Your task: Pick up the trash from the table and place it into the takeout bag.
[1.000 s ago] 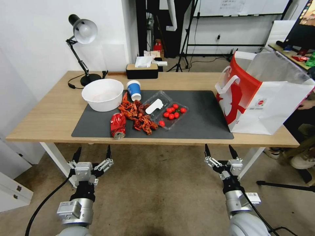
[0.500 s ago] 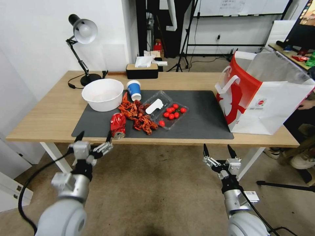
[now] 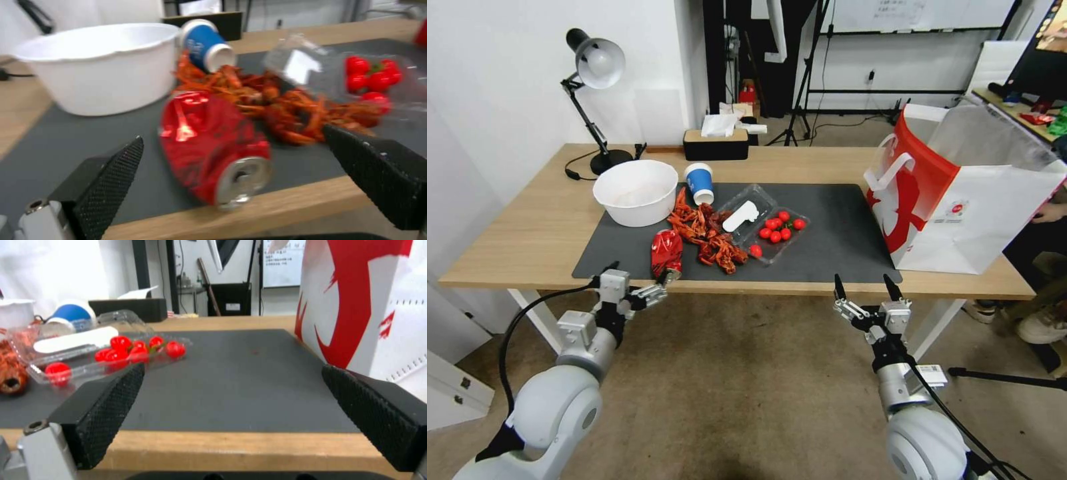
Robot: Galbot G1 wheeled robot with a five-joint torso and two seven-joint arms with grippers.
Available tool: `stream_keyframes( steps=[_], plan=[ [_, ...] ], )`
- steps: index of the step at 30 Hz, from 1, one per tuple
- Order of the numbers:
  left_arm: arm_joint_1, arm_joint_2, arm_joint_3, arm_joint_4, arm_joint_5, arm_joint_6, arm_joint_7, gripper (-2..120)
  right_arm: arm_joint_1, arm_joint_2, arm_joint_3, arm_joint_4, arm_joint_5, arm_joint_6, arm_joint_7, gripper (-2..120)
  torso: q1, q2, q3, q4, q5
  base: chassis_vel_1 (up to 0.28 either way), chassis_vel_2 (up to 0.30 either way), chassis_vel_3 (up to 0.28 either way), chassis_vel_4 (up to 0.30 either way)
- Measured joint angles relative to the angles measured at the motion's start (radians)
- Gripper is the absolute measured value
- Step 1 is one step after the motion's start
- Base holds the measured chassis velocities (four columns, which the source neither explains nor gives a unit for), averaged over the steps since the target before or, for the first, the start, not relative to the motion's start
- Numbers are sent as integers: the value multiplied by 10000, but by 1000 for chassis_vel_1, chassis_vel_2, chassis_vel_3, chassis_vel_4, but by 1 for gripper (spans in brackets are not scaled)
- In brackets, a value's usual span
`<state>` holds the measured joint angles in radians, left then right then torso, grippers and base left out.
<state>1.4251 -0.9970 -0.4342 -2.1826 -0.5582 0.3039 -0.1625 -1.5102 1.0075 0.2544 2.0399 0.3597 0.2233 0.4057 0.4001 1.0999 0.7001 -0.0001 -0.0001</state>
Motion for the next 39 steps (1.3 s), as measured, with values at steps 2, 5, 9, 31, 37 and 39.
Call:
stream_keyframes(
  steps=[2,5,9,31,37,39],
  plan=[
    [-71,78,79,-38,-230,66,45,100,-29,-15,-35,3,-29,-93,29,100,0,0,0,2,2,0,0,0,0],
    [-206,183,183,-50,-404,185,19,100,-69,-35,-108,0,-100,-203,67,100,0,0,0,1,1,0,0,0,0],
    [-499,291,515,187,-417,248,-309,100,-120,-40,-165,-41,-154,-264,76,100,0,0,0,3,0,0,0,0,0],
    [-1656,30,1352,1080,-2788,885,-2224,100,-198,133,-191,-213,-500,-348,199,100,0,1,-1,1,1,0,0,0,0],
    [-1768,-31,1482,1065,-3538,1074,-2783,93,-193,143,-164,-229,-500,-349,217,100,0,1,-2,2,6,0,0,0,0],
    [-1788,-59,1499,1072,-3577,1083,-2836,90,-181,141,-162,-229,-501,-349,230,100,-1,2,-2,2,5,0,0,0,0]
  ],
)
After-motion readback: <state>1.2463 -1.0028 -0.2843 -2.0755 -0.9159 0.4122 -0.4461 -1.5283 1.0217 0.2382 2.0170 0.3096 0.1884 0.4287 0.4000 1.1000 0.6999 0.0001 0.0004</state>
